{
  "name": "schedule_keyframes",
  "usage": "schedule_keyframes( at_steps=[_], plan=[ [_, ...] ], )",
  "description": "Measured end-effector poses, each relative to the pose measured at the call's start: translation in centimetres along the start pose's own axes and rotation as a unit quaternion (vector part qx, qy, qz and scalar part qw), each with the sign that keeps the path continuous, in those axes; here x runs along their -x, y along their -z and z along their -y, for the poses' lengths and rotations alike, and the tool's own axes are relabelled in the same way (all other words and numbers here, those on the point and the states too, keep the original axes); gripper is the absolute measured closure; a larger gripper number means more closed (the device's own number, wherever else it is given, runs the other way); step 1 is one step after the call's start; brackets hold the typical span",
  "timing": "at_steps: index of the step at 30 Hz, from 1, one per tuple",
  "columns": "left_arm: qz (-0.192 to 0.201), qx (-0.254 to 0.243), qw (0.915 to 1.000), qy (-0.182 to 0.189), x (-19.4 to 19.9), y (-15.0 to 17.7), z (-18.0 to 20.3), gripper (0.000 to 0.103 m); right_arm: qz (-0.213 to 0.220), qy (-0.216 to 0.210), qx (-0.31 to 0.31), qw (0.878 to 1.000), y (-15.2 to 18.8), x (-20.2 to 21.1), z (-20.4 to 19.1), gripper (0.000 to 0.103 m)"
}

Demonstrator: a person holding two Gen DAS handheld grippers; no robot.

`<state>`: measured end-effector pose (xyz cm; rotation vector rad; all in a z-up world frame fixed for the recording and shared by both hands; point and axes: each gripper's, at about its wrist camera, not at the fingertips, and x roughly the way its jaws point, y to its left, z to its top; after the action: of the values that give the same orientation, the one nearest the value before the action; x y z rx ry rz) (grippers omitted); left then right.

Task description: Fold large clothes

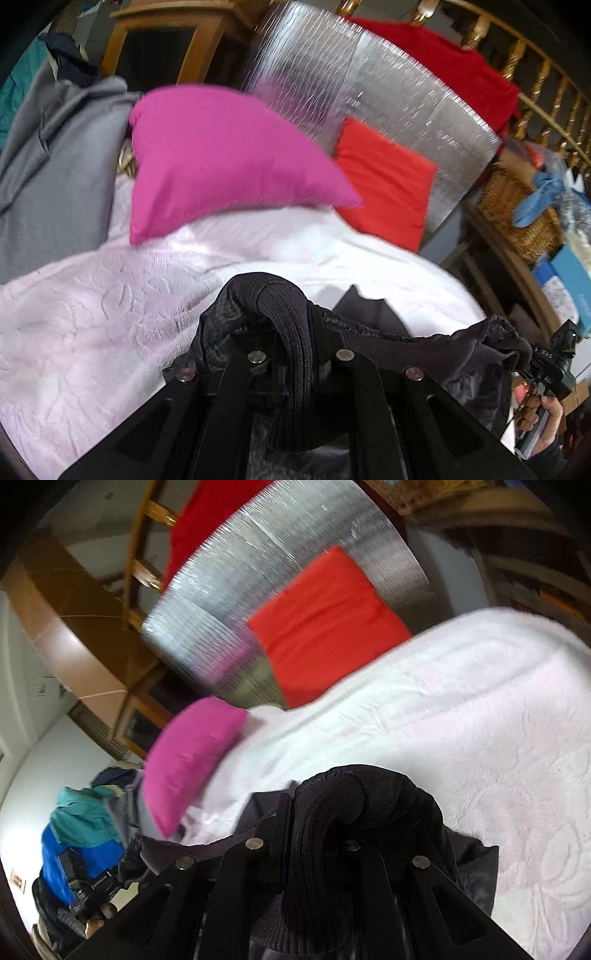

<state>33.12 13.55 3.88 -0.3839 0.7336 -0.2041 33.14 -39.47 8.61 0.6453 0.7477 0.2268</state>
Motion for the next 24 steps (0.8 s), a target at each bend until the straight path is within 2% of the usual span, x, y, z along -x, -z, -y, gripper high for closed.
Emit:
schedule_keyframes(
  at_steps=[5,9,12,13,14,16,17,18,19,21,22,24],
  plan=[
    [-0.036,0.022,0.9989,-0.019,-4.4,1.0,-1.6,0.094,-0.028,0.031,-0.011,0.999,0.2,-3.8,2.4,0.092],
    [-0.065,0.05,0.9961,-0.033,-7.1,1.6,-3.1,0.092,-0.066,0.041,-0.048,0.996,0.9,-6.6,4.7,0.092],
    [-0.071,0.074,0.9944,-0.023,-7.0,1.4,-3.6,0.088,-0.068,0.03,-0.072,0.995,1.1,-6.9,5.7,0.085],
    [-0.072,0.075,0.9944,-0.018,-6.8,1.2,-3.5,0.087,-0.065,0.023,-0.073,0.995,1.0,-6.6,5.7,0.077],
    [-0.074,0.072,0.9946,-0.011,-6.5,1.0,-3.3,0.084,-0.062,0.013,-0.073,0.995,1.1,-6.1,5.5,0.069],
    [-0.074,0.06,0.9955,0.001,-5.4,0.4,-2.9,0.062,-0.06,-0.013,-0.073,0.995,0.8,-5.1,4.9,0.025],
    [-0.06,0.056,0.9966,-0.003,-4.3,0.0,-2.8,0.053,-0.054,-0.015,-0.07,0.996,0.6,-4.5,4.5,0.021],
    [-0.038,0.056,0.9975,-0.018,-3.3,-0.3,-3.0,0.034,-0.041,-0.01,-0.061,0.997,0.2,-3.5,4.0,0.02],
    [-0.014,0.058,0.9978,-0.028,-2.3,-0.7,-3.2,0.024,-0.033,-0.013,-0.057,0.998,-0.1,-2.8,3.9,0.02],
    [0.018,0.062,0.9973,-0.034,-0.7,-1.2,-3.9,0.023,-0.025,-0.019,-0.061,0.998,-0.5,-1.4,3.9,0.02],
    [0.019,0.062,0.9972,-0.038,-0.4,-1.4,-4.3,0.023,-0.021,-0.009,-0.053,0.998,-0.7,-0.9,3.9,0.02],
    [-0.005,0.055,0.9977,-0.039,-0.8,-1.4,-5.1,0.023,-0.02,0.023,-0.011,0.999,-0.9,-0.3,3.2,0.02]
  ],
)
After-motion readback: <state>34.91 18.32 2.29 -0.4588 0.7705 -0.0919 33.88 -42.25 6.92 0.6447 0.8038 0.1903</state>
